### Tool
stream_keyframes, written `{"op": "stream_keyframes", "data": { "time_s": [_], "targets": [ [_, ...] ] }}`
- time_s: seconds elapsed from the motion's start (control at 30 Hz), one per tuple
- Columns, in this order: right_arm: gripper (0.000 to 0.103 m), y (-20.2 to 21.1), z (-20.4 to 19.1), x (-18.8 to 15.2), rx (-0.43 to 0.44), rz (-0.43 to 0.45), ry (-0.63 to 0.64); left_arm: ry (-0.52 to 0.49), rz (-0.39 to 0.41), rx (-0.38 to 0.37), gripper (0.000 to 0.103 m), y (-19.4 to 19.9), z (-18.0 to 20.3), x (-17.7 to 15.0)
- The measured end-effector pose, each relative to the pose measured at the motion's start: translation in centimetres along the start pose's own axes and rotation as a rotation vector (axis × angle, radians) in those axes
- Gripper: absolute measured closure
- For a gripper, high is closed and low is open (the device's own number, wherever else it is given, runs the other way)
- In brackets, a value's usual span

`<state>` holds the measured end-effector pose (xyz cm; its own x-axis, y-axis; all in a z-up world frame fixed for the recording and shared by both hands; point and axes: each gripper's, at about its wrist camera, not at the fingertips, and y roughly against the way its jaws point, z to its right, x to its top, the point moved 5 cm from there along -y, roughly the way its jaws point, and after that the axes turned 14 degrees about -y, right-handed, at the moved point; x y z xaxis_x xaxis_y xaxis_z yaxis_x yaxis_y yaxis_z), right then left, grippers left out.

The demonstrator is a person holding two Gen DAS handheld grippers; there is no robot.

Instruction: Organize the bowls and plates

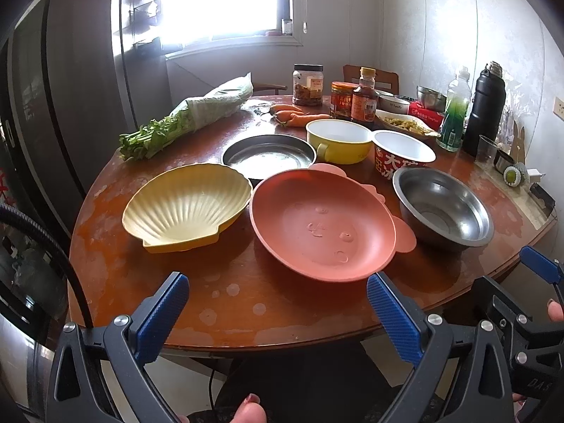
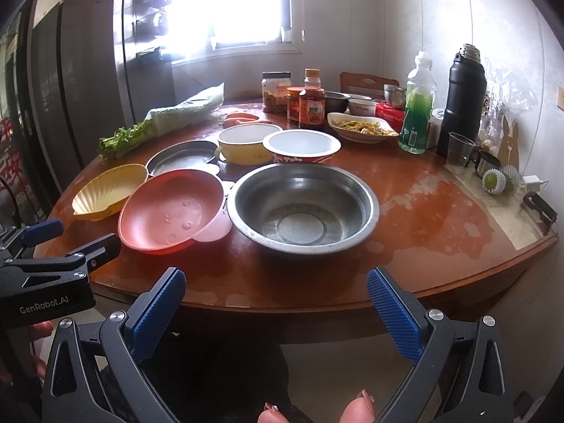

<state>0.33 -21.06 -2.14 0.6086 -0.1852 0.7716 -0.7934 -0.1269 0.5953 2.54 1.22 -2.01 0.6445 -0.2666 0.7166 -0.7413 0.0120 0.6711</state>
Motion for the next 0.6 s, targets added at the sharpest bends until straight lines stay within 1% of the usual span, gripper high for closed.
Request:
{"op": "stream_keyframes", "data": {
  "time_s": [0.33, 0.6],
  "targets": [
    [0.000, 0.1, -0.4, 0.3, 0.007, -0.002, -0.007, 0.012, 0.008, -0.011, 0.001, 0.3, -0.9, 0.1],
    [0.000, 0.2, -2.2, 1.2, 0.046, 0.005, 0.001, 0.044, 0.019, -0.009, 0.001, 0.6, -2.6, 0.1]
  ]
}}
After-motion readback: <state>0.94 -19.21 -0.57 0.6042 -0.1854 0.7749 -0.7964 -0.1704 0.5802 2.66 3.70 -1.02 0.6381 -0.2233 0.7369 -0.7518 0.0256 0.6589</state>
